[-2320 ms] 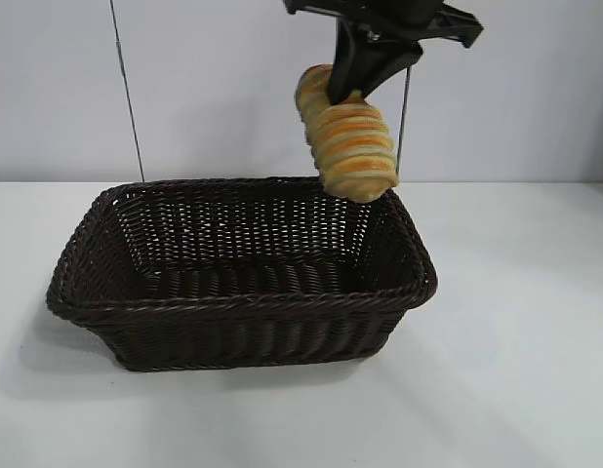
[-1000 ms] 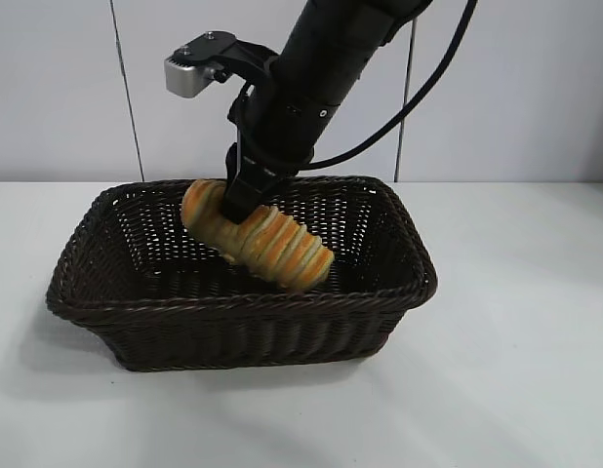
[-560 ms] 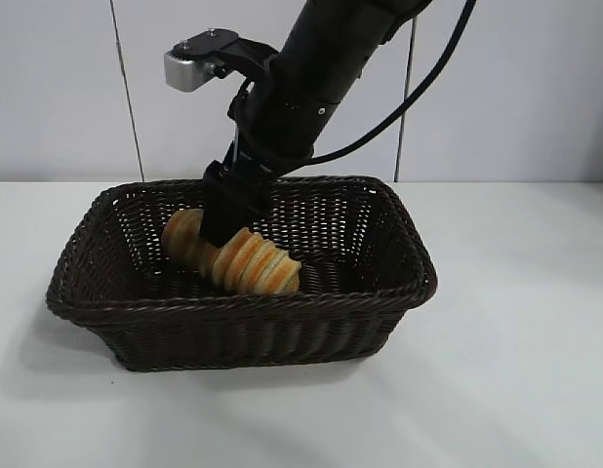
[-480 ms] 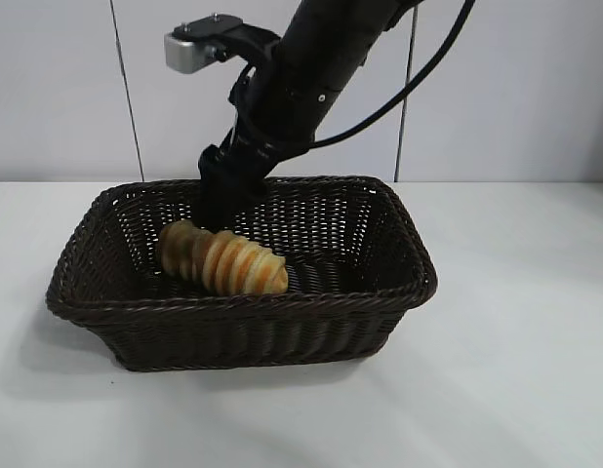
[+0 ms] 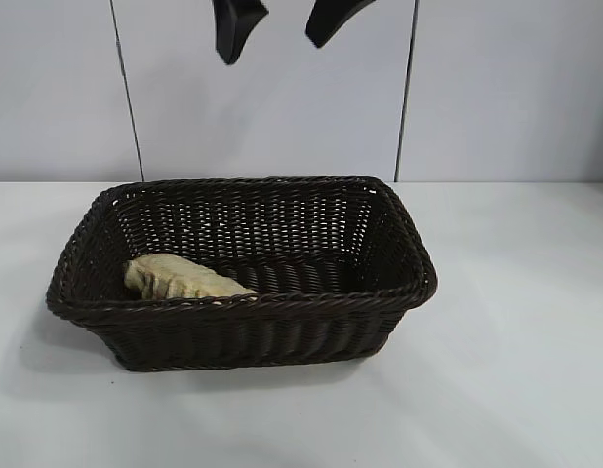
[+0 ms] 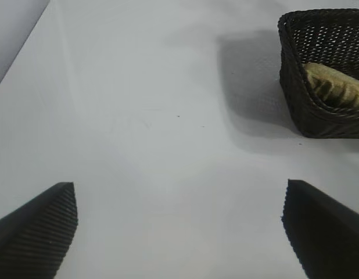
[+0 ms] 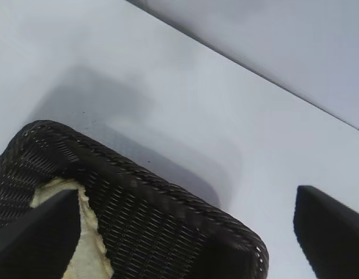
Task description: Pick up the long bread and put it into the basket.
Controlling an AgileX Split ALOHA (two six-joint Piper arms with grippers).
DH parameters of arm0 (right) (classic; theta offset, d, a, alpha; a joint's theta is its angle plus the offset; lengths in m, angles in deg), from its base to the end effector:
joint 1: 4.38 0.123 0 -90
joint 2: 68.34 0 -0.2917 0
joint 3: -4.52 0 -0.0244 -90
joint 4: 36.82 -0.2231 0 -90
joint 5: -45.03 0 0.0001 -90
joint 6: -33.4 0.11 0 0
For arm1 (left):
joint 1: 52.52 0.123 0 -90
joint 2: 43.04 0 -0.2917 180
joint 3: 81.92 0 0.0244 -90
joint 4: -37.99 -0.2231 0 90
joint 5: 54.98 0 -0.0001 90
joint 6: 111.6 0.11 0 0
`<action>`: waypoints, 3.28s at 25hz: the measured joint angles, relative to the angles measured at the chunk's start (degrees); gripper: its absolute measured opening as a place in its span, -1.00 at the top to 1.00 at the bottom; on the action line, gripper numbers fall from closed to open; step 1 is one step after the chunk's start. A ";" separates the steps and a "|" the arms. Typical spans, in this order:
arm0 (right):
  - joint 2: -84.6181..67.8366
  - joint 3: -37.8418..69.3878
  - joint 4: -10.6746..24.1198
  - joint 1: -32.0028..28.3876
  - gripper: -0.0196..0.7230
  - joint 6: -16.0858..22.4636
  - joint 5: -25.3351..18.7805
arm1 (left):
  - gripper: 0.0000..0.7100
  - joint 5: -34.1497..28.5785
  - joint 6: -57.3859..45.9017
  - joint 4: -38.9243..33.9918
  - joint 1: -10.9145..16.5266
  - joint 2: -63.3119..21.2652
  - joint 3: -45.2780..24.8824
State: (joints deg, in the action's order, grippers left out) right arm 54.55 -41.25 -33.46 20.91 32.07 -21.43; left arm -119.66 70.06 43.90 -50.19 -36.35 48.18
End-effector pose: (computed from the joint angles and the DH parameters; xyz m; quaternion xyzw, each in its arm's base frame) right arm 0.3964 0.1808 0.3531 -0.2212 0.9234 0.0363 0.3116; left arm -0.0228 -0.0112 0.2435 -0.0015 0.8704 -0.0343 0.4912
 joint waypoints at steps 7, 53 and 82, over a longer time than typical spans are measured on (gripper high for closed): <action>0.00 0.00 0.19 -14.61 -0.92 0.10 -3.38 | -0.95 0.00 0.40 0.00 0.00 0.00 0.00; -90.52 59.72 1.76 -30.18 -0.92 -0.22 -0.97 | -0.95 0.05 0.46 0.00 0.00 0.00 0.00; -116.54 94.46 -2.98 -29.87 -0.92 -0.15 0.76 | -0.95 0.05 0.57 0.00 0.00 0.00 0.00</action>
State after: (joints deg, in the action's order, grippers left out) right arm -61.98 53.21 -36.44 -8.96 31.91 -20.67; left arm -119.60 70.63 43.90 -50.19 -36.35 48.18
